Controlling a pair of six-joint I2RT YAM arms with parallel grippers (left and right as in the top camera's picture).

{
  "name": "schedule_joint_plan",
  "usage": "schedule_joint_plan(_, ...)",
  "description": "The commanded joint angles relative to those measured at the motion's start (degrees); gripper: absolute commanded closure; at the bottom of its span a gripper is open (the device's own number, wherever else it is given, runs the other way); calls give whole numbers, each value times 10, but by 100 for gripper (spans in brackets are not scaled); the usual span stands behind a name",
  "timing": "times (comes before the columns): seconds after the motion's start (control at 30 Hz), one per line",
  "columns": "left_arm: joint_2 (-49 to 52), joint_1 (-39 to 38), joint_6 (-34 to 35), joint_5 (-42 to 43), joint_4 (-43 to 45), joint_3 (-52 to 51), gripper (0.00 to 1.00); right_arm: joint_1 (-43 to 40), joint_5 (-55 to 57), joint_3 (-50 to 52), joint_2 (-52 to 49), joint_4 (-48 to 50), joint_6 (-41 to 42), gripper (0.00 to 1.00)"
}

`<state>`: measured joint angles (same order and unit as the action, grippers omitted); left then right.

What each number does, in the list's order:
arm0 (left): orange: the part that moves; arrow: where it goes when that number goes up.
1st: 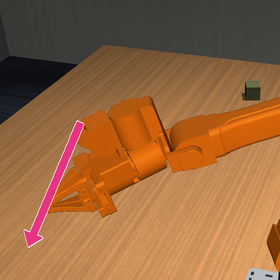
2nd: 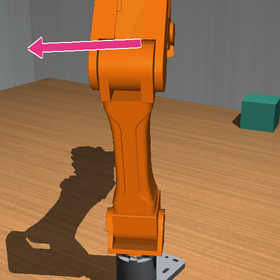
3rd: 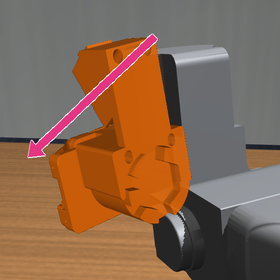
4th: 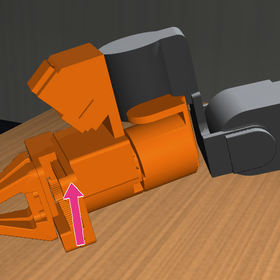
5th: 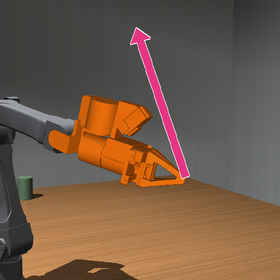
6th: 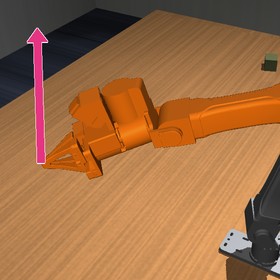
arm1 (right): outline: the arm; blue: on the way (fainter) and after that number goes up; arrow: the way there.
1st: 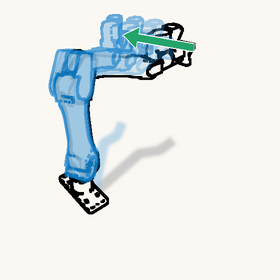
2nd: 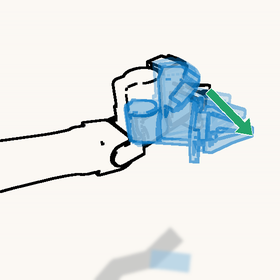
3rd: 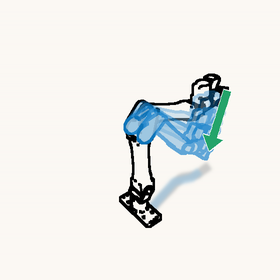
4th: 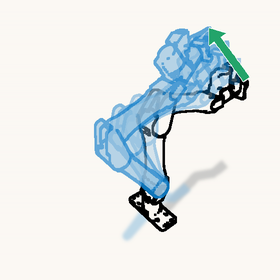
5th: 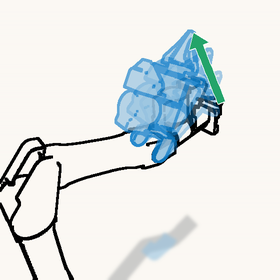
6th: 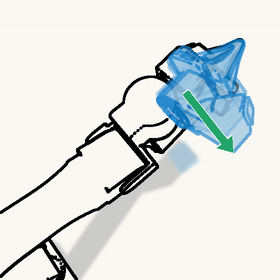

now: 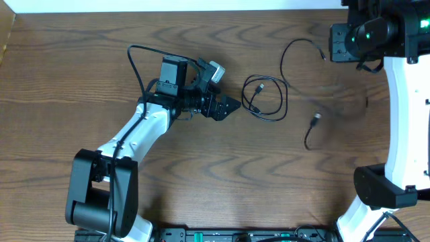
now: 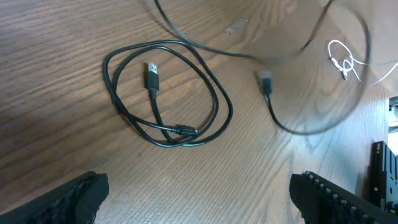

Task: Untangle cables

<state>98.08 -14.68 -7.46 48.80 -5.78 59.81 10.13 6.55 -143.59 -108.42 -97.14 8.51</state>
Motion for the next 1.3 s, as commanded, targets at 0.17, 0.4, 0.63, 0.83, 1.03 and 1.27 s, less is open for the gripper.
schedule_joint_plan(0.17,-7,2,3,12,-1,1,1,0,-25,0,-13,1,-57,54)
schedule_joint_plan(0.4,-7,2,3,18,-4,1,1,-15,-27,0,-89,0,-69,49)
schedule_joint_plan(0.63,-7,2,3,18,-16,1,1,-46,-73,2,-183,-2,-50,48)
schedule_joint_plan(0.83,-7,2,0,18,-17,1,1,-66,-113,49,-223,1,-115,48)
schedule_joint_plan(1.03,-7,2,-17,15,-17,1,2,-67,-71,152,-223,76,-136,48)
schedule_joint_plan(1.27,-7,3,-20,-21,-32,0,2,-49,52,290,-123,233,-62,49)
